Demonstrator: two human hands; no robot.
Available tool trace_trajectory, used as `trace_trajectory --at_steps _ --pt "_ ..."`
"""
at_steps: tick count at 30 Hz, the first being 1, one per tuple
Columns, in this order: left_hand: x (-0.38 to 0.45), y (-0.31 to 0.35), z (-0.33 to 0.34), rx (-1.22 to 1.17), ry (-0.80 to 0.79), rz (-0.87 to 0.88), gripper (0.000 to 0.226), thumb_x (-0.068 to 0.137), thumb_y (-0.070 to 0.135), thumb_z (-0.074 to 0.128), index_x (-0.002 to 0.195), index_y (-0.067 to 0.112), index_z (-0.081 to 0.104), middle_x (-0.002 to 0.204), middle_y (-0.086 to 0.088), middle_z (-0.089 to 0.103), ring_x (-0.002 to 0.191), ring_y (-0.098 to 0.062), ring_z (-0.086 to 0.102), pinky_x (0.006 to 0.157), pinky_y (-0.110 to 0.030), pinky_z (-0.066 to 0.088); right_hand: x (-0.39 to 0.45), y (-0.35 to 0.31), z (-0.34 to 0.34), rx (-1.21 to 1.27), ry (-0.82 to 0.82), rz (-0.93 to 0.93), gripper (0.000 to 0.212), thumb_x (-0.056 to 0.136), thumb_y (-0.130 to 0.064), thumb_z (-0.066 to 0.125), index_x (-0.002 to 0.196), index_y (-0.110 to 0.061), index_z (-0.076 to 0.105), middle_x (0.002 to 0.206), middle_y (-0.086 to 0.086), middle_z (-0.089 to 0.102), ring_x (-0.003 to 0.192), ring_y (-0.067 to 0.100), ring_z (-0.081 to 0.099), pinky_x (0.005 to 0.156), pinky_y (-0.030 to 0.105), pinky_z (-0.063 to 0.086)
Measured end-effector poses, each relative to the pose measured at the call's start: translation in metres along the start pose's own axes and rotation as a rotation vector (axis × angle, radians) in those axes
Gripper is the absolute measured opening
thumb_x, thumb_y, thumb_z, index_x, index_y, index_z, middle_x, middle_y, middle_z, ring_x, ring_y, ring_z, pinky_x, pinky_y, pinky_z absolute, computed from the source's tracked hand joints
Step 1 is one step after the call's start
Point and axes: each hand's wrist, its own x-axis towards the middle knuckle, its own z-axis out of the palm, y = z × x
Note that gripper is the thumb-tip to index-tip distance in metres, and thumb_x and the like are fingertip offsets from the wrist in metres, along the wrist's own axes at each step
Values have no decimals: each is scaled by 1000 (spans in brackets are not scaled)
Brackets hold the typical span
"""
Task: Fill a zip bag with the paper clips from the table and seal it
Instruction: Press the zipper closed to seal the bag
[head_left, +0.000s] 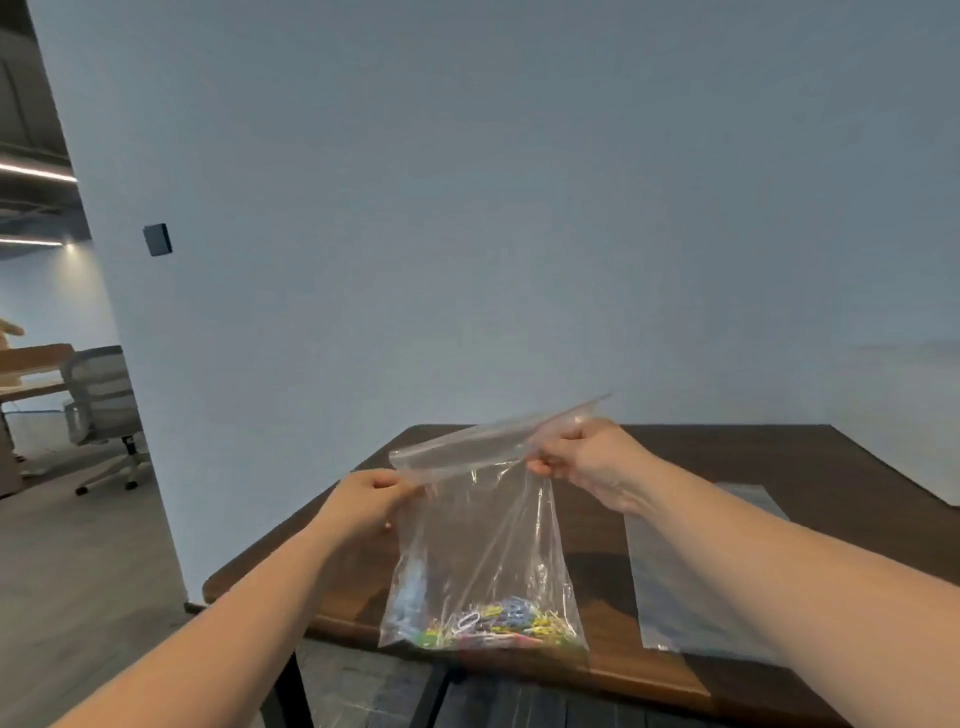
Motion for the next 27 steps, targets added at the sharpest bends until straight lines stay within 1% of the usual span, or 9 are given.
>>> trace_trajectory --at_steps 3,6,10,12,14,17,20,23,27 --pt "50 53 -12 -143 66 96 13 88 11 66 76 15 71 84 -11 64 74 -20 57 45 -17 42 37 -60 -4 20 66 -154 10 87 8 57 89 13 64 86 22 64 67 18 62 64 21 58" --pt "79 88 -19 -182 40 198 9 88 19 67 94 20 73 102 -3 70 96 -18 64 64 -23 44 70 -98 -15 -131 166 -265 24 87 -6 61 105 10 65 107 26 65 78 20 61 71 24 46" --pt "106 88 -12 -178 -54 232 11 89 26 65 95 21 73 98 7 77 100 -11 68 80 -29 46 85 -99 -34 -348 182 -270 36 85 -35 64 90 1 63 88 19 58 85 29 52 79 34 33" --pt "115 77 -4 -205 -93 219 12 91 22 62 90 18 73 92 8 78 91 -6 71 76 -25 46 82 -88 -42 -311 112 -243 21 91 -29 58 95 -11 69 96 10 71 99 23 64 89 36 38" --pt "124 64 7 -233 -132 179 17 93 21 58 88 14 73 89 7 78 80 -2 72 71 -22 45 84 -69 -53 -247 67 -234 15 94 -20 55 95 -15 69 92 3 73 95 20 69 93 36 43" --pt "136 33 26 -218 -164 73 20 93 25 57 87 15 73 79 10 78 84 -5 69 71 -25 38 91 -28 -66 -201 90 -191 17 89 -8 60 102 1 68 84 13 71 74 17 70 83 31 53" --pt "144 1 44 -179 -143 -66 23 89 32 63 79 17 77 84 7 77 89 -12 65 72 -30 36 94 11 -77 -163 93 -22 22 86 -5 64 104 6 67 82 15 69 70 22 68 76 32 58" --pt "156 -22 57 -199 -99 -217 39 87 32 65 53 15 75 75 1 74 62 -13 55 54 -27 33 102 36 -79 -61 98 185 18 87 -12 65 102 -2 66 73 8 67 59 17 66 61 28 57" --pt "161 -36 74 -181 -85 -359 37 89 20 63 54 13 54 30 4 52 20 -5 43 29 -13 31 116 62 -73 -86 105 550 4 89 -4 59 91 -5 63 48 2 52 47 8 46 50 24 55"
